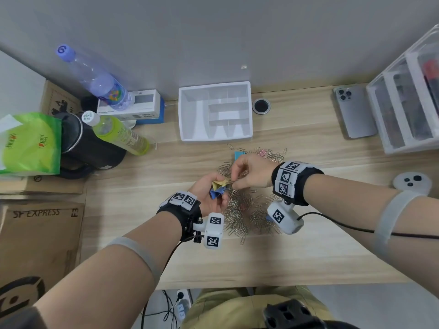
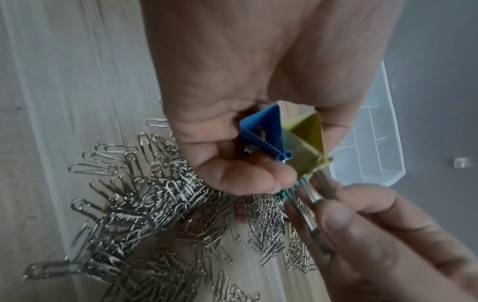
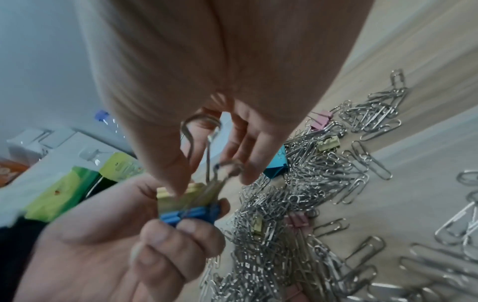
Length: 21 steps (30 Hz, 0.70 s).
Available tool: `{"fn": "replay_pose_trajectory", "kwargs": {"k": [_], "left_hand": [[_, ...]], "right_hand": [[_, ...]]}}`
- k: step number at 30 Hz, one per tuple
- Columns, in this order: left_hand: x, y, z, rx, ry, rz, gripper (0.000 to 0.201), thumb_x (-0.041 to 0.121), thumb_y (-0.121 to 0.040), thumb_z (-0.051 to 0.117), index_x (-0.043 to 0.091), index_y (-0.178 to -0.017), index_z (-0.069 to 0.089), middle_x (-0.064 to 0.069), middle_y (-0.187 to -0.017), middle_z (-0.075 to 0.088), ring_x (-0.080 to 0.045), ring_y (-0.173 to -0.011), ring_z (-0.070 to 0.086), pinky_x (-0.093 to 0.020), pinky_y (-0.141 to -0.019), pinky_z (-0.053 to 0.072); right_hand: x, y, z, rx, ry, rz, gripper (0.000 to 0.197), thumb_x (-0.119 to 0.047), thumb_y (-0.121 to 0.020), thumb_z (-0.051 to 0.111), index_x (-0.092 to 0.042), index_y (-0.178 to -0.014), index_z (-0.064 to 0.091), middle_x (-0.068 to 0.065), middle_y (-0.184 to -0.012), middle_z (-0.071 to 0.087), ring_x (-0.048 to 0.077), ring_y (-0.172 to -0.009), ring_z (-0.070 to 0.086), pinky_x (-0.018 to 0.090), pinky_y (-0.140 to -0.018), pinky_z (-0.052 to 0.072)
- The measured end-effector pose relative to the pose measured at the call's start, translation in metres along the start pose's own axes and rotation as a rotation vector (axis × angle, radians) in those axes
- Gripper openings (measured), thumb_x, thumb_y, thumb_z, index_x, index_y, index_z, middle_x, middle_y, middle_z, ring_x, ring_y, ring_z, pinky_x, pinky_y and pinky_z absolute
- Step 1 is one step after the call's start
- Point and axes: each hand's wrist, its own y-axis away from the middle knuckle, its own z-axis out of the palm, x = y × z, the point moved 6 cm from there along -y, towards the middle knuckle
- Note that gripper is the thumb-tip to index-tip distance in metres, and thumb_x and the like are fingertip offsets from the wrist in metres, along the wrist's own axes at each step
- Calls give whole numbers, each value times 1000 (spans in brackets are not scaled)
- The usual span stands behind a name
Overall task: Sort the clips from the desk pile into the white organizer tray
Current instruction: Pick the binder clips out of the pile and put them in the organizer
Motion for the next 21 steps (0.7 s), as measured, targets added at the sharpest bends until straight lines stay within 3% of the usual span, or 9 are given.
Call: {"fn": "replay_pose_trajectory", "kwargs": {"k": [5, 8, 11, 15, 18, 21], "left_hand": [[9, 1, -5, -5, -76, 16, 9, 19, -74, 54, 13, -75, 48, -3, -60, 42, -14, -48, 44, -21, -44, 42], [10, 1, -13, -25, -47, -4, 22, 15, -62, 57, 18, -72, 39, -1, -63, 34, -12, -45, 37, -18, -38, 33], [8, 4, -22, -28, -21, -24, 29, 15, -55, 58, 14, -78, 40, -4, -67, 38, -14, -45, 35, -18, -35, 30], [5, 8, -39, 100, -53, -14, 34, 16, -60, 50, 10, -93, 48, -7, -73, 45, -17, -45, 38, -19, -39, 29], [2, 8, -48, 172, -50, 5, 52, 16, -56, 50, 13, -107, 45, -7, -75, 44, -18, -47, 42, -21, -44, 31], [1, 9, -50, 202, -42, 18, 54, 17, -55, 51, 13, -109, 46, -7, -75, 43, -19, -49, 43, -23, -47, 31]], "right_hand": [[6, 0, -7, 10, 19, -4, 16, -30, -75, 81, -22, -85, 71, -1, -90, 72, 15, -83, 67, 35, -85, 56], [14, -6, -34, 231, 2, 12, 14, -28, -81, 72, -22, -92, 67, -3, -91, 69, 14, -85, 66, 36, -83, 55], [32, -11, -60, 349, 122, 69, 18, -11, -77, 67, -22, -90, 63, -3, -88, 68, 18, -84, 67, 37, -78, 58], [47, -16, -61, 295, 431, 77, 22, -8, -75, 64, -23, -91, 64, -7, -85, 65, 16, -80, 63, 34, -79, 56], [51, -23, -52, 290, 536, 71, 24, -9, -77, 66, -21, -98, 67, -2, -95, 66, 18, -86, 61, 29, -79, 51], [53, -29, -46, 312, 580, 86, 29, -8, -77, 69, -18, -104, 65, 2, -105, 62, 23, -94, 59, 33, -83, 50]]}}
